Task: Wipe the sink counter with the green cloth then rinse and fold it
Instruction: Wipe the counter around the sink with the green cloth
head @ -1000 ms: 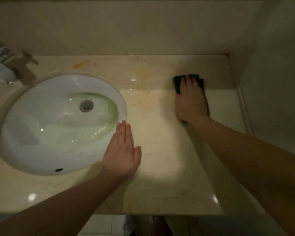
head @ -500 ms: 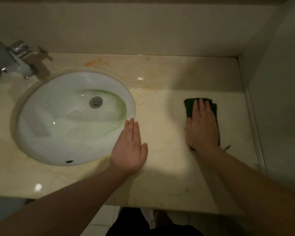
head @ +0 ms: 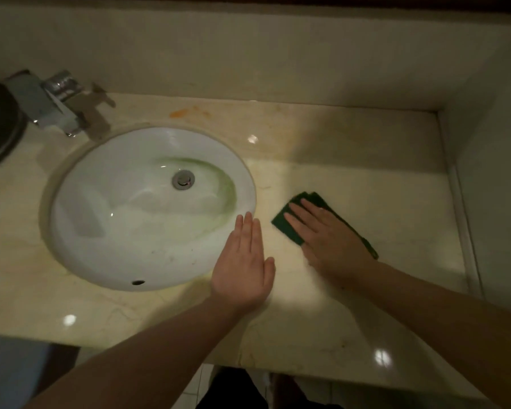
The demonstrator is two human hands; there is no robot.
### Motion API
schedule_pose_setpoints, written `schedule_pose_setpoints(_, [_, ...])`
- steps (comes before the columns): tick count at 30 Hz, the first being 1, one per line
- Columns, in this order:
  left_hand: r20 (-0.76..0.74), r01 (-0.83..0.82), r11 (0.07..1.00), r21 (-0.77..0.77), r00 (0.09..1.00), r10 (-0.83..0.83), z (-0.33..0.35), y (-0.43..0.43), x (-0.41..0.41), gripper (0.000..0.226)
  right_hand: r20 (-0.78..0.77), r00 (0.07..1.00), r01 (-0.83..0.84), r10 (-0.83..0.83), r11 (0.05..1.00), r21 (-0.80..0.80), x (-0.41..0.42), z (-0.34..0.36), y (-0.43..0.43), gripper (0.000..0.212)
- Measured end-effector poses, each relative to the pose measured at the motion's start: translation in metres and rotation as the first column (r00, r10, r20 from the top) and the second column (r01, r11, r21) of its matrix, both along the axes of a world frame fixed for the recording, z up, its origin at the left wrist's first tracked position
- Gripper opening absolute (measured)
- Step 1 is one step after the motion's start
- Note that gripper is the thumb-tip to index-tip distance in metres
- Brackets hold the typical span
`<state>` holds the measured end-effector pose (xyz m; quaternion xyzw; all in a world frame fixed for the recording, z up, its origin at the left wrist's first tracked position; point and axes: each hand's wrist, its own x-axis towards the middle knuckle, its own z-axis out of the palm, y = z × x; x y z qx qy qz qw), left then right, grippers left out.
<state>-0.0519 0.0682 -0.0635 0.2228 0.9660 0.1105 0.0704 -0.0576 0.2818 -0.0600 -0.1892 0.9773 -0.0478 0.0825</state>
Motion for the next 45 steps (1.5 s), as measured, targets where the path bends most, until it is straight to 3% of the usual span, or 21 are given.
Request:
schedule_pose_setpoints(5, [0.008, -0.016, 1.000, -0.006, 1.000, 0.016, -0.002, 0.001, 0.000, 0.072, -0.032, 0.918, 0.393, -0.395, 0.918, -0.046, -0.012, 0.006, 0.029, 0.060])
schedule_pose_setpoints(7, [0.009, -0.031, 0.999, -0.019, 0.999, 0.031, -0.004, 0.001, 0.001, 0.073, -0.072, 0.885, 0.459, -0.461, 0.888, -0.042, -0.048, 0.006, 0.011, 0.060])
schedule_pose_setpoints(12, [-0.013, -0.043, 0.999, 0.019, 0.999, 0.043, 0.004, 0.020, -0.016, 0.072, -0.037, 0.987, 0.154, -0.154, 0.988, 0.003, -0.071, 0.002, -0.013, 0.061])
schedule_pose_setpoints(14, [-0.006, -0.053, 0.998, 0.033, 0.999, 0.054, 0.004, 0.038, -0.040, 0.071, -0.036, 0.979, 0.201, -0.202, 0.979, -0.035, -0.056, 0.003, 0.007, 0.061])
schedule_pose_setpoints(18, [0.046, -0.048, 0.999, 0.006, 0.998, 0.048, -0.002, 0.050, -0.064, 0.076, -0.063, 0.785, 0.612, -0.616, 0.787, -0.071, -0.041, 0.004, 0.067, 0.062])
schedule_pose_setpoints(21, [0.037, -0.039, 0.999, -0.006, 0.999, 0.040, -0.001, 0.050, -0.063, 0.076, -0.097, 0.647, 0.756, -0.756, 0.653, -0.046, -0.070, 0.005, 0.091, 0.062])
schedule_pose_setpoints(24, [0.019, -0.027, 0.999, -0.017, 0.999, 0.027, 0.000, 0.052, -0.064, 0.075, -0.094, 0.581, 0.810, -0.809, 0.585, -0.030, -0.121, 0.006, 0.093, 0.066])
schedule_pose_setpoints(31, [0.023, -0.027, 1.000, -0.006, 0.999, 0.027, -0.006, 0.052, -0.065, 0.075, -0.045, 0.634, 0.773, -0.772, 0.635, -0.004, -0.205, 0.000, 0.026, 0.066])
schedule_pose_setpoints(33, [0.029, -0.029, 1.000, -0.008, 0.999, 0.029, -0.004, 0.053, -0.067, 0.075, -0.004, 0.686, 0.726, -0.727, 0.686, -0.045, -0.213, 0.003, -0.004, 0.068])
schedule_pose_setpoints(36, [0.045, -0.008, 1.000, 0.030, 0.999, 0.006, 0.000, 0.051, -0.066, 0.074, 0.173, 0.782, 0.623, -0.599, 0.744, -0.239, -0.214, 0.017, -0.022, 0.065])
schedule_pose_setpoints(38, [0.072, -0.038, 0.991, 0.128, 0.997, 0.029, 0.009, 0.045, -0.068, 0.071, 0.259, 0.784, 0.611, -0.564, 0.630, -0.479, -0.205, 0.029, -0.004, 0.062])
schedule_pose_setpoints(39, [0.053, -0.056, 0.980, 0.192, 0.997, 0.047, 0.016, 0.046, -0.075, 0.069, 0.242, 0.765, 0.622, -0.597, 0.585, -0.521, -0.194, 0.033, 0.012, 0.062])
schedule_pose_setpoints(42, [-0.072, -0.005, 0.944, 0.329, 0.997, 0.031, 0.037, 0.083, -0.130, 0.066, 0.168, 0.725, 0.677, -0.668, 0.646, -0.353, -0.159, 0.027, 0.051, 0.073])
schedule_pose_setpoints(45, [-0.028, 0.060, 0.987, 0.151, 0.998, -0.056, 0.036, 0.141, -0.192, 0.068, 0.137, 0.696, 0.713, -0.704, 0.656, -0.248, -0.148, 0.012, 0.052, 0.077])
